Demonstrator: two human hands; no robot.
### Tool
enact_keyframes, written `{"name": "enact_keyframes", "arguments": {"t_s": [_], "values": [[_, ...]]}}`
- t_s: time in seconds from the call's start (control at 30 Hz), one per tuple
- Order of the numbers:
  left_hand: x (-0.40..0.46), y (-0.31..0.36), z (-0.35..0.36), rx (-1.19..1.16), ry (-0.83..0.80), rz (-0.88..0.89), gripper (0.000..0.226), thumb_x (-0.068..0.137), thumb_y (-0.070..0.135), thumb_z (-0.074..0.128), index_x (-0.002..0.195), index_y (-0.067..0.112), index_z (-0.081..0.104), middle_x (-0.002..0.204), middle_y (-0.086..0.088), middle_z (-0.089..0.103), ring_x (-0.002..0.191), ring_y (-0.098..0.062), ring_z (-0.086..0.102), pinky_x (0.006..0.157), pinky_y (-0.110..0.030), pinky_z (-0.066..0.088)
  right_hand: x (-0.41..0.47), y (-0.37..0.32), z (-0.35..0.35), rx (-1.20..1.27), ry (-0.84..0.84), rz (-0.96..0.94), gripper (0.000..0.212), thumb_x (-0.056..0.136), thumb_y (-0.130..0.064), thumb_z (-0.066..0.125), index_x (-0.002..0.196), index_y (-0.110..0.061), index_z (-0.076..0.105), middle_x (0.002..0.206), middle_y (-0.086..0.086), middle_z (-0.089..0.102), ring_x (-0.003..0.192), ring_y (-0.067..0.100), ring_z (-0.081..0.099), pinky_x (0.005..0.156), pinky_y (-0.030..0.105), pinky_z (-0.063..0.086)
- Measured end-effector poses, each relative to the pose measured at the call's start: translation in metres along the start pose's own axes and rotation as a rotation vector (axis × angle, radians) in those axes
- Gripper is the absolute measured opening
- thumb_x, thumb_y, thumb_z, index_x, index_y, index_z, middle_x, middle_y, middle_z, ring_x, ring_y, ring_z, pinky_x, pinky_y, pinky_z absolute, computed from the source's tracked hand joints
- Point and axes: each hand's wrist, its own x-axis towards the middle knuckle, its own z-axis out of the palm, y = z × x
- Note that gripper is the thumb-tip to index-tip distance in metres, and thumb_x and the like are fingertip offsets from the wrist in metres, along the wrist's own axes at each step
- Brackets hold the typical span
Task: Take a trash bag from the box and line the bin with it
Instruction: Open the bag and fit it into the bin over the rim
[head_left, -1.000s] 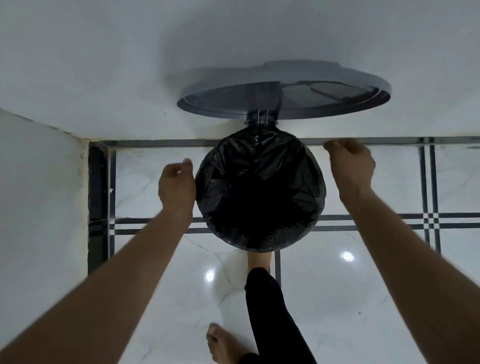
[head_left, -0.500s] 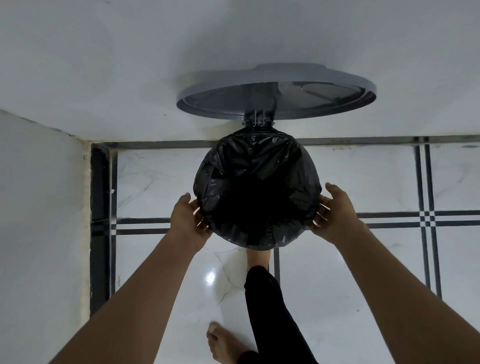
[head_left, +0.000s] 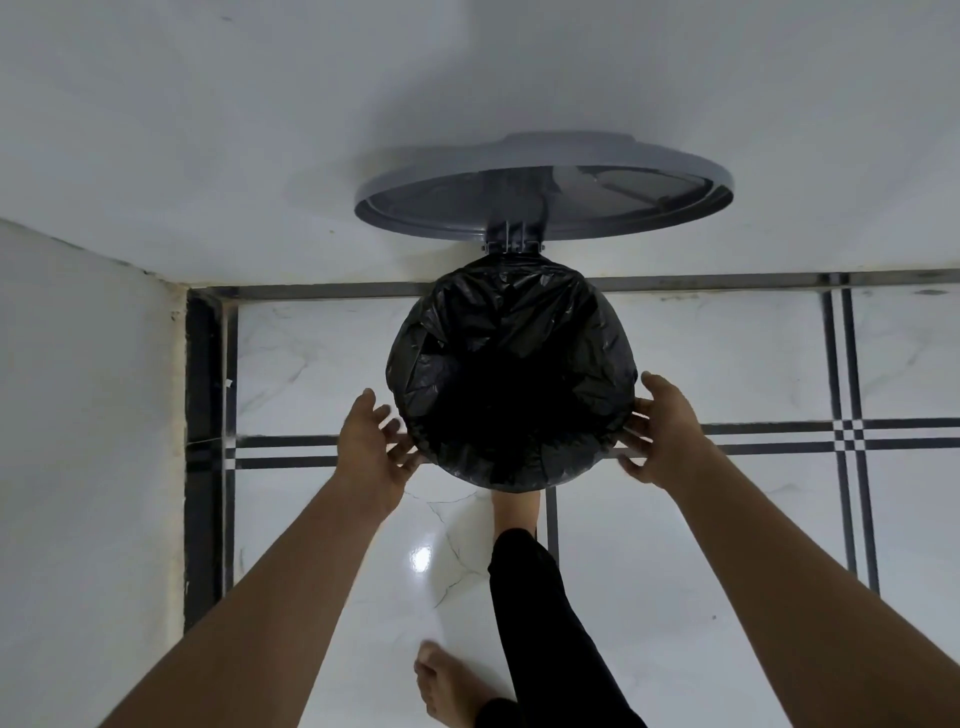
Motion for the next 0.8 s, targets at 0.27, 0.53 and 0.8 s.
{"name": "enact_keyframes", "arguments": {"t_s": [0.27,0.53,0.8], "values": [[-0.106,0.009,0.030,0.792,-0.081,1.408,0.029,0.103,0.024,0.058,0.128,0.010,0.055,0.133,-0.009,0.042,0.120,-0.023,0.052,0.100,-0.024,0.046,-0.084,-0.004,0.007,-0.726,0.283,-1.261,0.019,0.095,-0.030,0.062,0.094,-0.015,0.073,0.086,0.001,0.069,0.078,0.017,0.067,0.072,0.026,0.048],[-0.166,0.089,0.086,1.358,0.048,2.048,0.057,0.107,0.044,0.046,0.152,0.008,0.045,0.154,-0.018,0.045,0.140,-0.038,0.044,0.112,-0.053,0.037,-0.196,-0.092,0.028,-0.763,0.478,-2.026,0.037,0.100,-0.037,0.060,0.120,-0.008,0.068,0.112,0.017,0.060,0.104,0.031,0.054,0.086,0.029,0.041],[-0.160,0.107,0.084,1.723,-0.332,1.746,0.064,0.107,0.056,0.028,0.157,0.017,0.037,0.154,-0.010,0.051,0.137,-0.033,0.049,0.110,-0.047,0.042,-0.182,-0.109,0.007,-1.339,-0.184,-1.301,0.068,0.102,-0.058,0.038,0.159,-0.022,0.033,0.163,0.000,0.035,0.148,0.020,0.035,0.116,0.026,0.024]]}}
